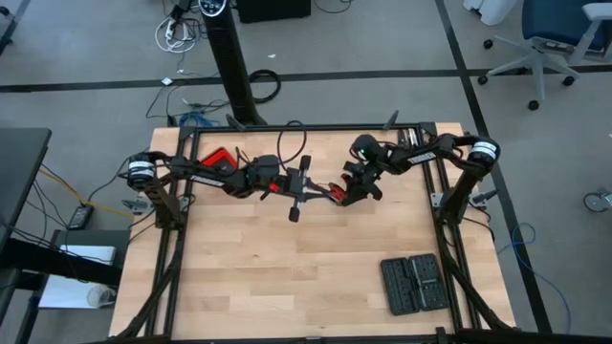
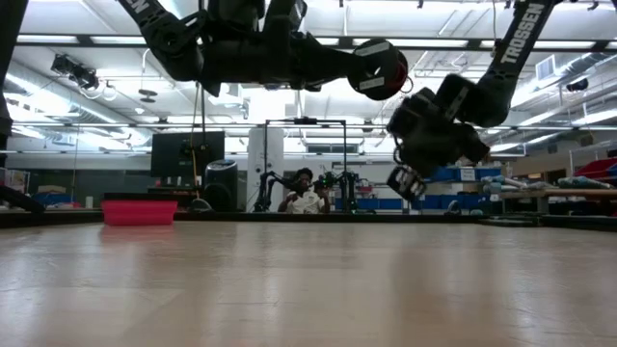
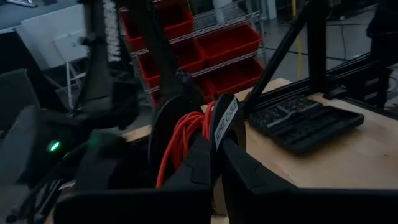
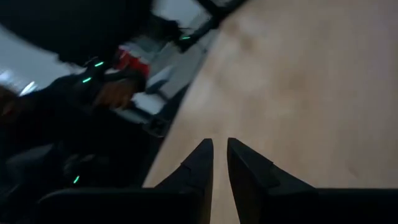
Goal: Coil cords
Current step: Coil the wire to the spool
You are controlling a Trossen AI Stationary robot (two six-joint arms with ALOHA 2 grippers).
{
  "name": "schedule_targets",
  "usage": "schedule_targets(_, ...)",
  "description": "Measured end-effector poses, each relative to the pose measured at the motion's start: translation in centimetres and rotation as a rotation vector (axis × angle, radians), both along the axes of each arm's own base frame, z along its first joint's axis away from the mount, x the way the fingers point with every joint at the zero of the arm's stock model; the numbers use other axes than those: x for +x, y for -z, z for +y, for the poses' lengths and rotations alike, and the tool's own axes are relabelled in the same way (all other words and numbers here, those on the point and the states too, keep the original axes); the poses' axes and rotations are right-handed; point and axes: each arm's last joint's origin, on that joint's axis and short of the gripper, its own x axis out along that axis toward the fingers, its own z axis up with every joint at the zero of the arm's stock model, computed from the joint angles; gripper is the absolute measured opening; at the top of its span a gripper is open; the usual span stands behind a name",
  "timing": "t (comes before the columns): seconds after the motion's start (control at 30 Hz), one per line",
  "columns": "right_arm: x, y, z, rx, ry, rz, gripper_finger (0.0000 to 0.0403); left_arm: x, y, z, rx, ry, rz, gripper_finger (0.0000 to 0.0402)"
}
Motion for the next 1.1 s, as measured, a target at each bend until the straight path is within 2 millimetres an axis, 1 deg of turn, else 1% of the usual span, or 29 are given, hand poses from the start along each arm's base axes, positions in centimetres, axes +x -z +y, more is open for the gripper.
schedule_targets(0.1,-0.9,0.5,-1.1,-0.008,0.082,0.064,0.005,0.0,0.0,-0.1,-0.001,0.024,0.0,0.0014)
schedule_targets(0.2,-1.2,0.7,-1.8,-0.03,0.133,0.085,0.005,0.0,0.1,-0.1,-0.004,0.029,0.014,0.0014)
schedule_targets(0.4,-1.4,0.9,-1.9,-0.047,0.169,0.125,0.005,-0.1,1.0,-0.1,-0.019,0.028,0.102,0.0015)
schedule_targets(0.57,-1.5,0.9,-2.3,-0.072,0.224,0.156,0.005,-0.2,1.9,-0.4,-0.026,-0.015,0.196,0.0015)
schedule_targets(0.67,-1.8,0.3,-2.6,-0.116,0.28,0.165,0.005,-0.3,2.4,-0.8,-0.027,-0.034,0.257,0.0015)
schedule_targets(0.83,-2.3,-1.5,-2.6,-0.214,0.336,0.131,0.005,-0.4,3.1,-1.7,-0.016,-0.075,0.334,0.0015)
schedule_targets(0.97,-2.4,-2.8,-2.1,-0.302,0.352,0.095,0.005,-0.6,3.9,-2.4,-0.01,-0.106,0.418,0.0015)
schedule_targets(1.1,-2.1,-3.5,-1.5,-0.408,0.373,0.07,0.005,-0.9,4.5,-2.9,-0.061,-0.17,0.495,0.0014)
